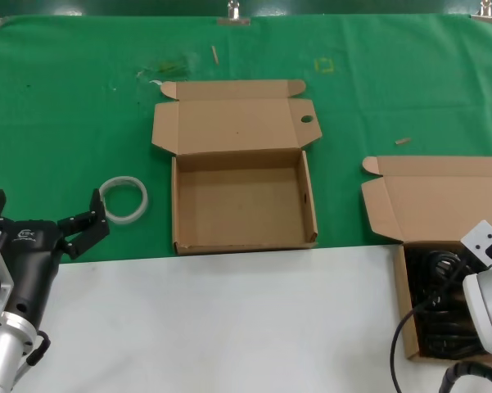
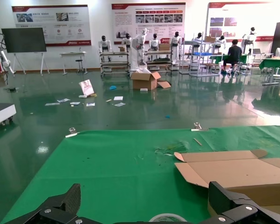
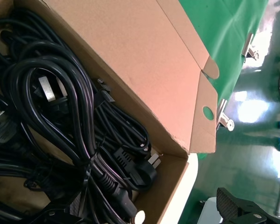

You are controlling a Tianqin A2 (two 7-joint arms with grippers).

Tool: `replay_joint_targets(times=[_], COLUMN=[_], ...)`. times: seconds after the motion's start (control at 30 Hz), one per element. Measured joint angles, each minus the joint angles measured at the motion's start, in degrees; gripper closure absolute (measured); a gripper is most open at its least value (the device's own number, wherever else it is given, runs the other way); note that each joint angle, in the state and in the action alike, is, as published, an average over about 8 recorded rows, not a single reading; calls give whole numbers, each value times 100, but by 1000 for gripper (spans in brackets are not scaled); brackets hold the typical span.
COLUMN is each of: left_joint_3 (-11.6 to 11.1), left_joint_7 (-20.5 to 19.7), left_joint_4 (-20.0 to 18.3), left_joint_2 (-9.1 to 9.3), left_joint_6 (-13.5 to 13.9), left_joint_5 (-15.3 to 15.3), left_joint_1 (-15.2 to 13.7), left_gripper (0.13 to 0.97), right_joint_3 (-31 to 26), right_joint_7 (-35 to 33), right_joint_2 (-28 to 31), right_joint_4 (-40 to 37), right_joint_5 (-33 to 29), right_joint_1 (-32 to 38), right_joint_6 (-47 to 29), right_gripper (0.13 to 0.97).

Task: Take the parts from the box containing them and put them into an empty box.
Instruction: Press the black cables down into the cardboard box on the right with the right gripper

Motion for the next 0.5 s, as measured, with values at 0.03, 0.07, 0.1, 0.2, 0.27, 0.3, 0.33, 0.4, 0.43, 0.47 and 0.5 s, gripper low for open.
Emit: replay_joint_targets(times=[0.03, 0.07, 0.1, 0.2, 0.27, 0.3, 0.33, 0.4, 0.43, 0.47, 0.5], left_joint_3=[0, 0, 0, 0, 0, 0, 0, 0, 0, 0, 0], left_joint_7=[0, 0, 0, 0, 0, 0, 0, 0, 0, -1, -1], left_joint_4=[0, 0, 0, 0, 0, 0, 0, 0, 0, 0, 0], left_joint_2=[0, 0, 0, 0, 0, 0, 0, 0, 0, 0, 0], left_joint_6=[0, 0, 0, 0, 0, 0, 0, 0, 0, 0, 0], left_joint_5=[0, 0, 0, 1, 1, 1, 1, 1, 1, 1, 1], left_joint_1=[0, 0, 0, 0, 0, 0, 0, 0, 0, 0, 0], left_gripper=[132, 132, 132, 132, 132, 132, 132, 132, 132, 132, 132], right_joint_3=[3, 5, 6, 12, 20, 23, 25, 21, 16, 9, 1], right_joint_7=[7, 14, 22, 39, 48, 53, 61, 79, 91, 105, 119], right_joint_2=[0, 0, 0, 0, -1, -1, -1, -1, -1, -1, -1], right_joint_4=[-21, -42, -61, -117, -153, -169, -184, -211, -222, -232, -240], right_joint_5=[0, 0, 0, 0, 0, 0, 0, 0, 0, 0, 0], right_joint_1=[5, 10, 15, 31, 42, 47, 52, 59, 62, 64, 66], right_joint_6=[-25, -48, -69, -136, -179, -198, -216, -243, -253, -260, -265], right_gripper=[129, 129, 129, 129, 129, 129, 129, 129, 129, 129, 133])
